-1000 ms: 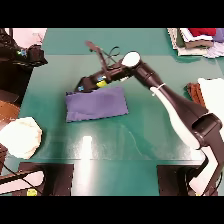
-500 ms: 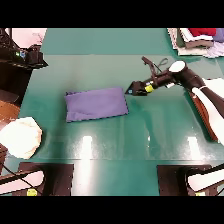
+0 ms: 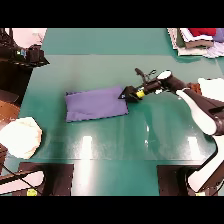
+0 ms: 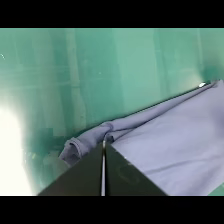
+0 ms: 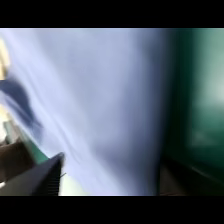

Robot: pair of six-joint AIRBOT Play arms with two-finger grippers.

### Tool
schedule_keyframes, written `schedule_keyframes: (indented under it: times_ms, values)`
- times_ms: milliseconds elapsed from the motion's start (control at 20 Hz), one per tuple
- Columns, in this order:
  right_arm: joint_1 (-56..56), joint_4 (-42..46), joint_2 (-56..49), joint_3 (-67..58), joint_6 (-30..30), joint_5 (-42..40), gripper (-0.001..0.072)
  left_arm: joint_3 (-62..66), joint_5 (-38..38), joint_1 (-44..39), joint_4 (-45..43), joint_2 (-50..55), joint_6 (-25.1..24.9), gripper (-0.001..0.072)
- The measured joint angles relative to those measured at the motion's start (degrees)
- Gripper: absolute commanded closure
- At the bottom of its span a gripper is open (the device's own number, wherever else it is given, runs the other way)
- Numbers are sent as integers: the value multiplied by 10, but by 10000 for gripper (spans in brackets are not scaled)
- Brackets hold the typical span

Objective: Fold the shirts.

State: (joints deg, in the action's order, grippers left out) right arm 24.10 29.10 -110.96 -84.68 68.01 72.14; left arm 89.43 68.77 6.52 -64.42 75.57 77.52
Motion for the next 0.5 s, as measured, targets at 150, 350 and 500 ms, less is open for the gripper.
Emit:
schedule_keyframes:
  times_ms: [150, 350, 500]
  values:
    - [35, -21, -33, -33, 1, 3, 621, 0, 4, 0, 1, 0, 0, 682]
    - [52, -34, -40, -72, -14, 3, 692, 0, 21, 0, 4, 0, 0, 682]
    - [28, -34, -11, -93, -13, 3, 692, 0, 31, -13, 5, 0, 0, 682]
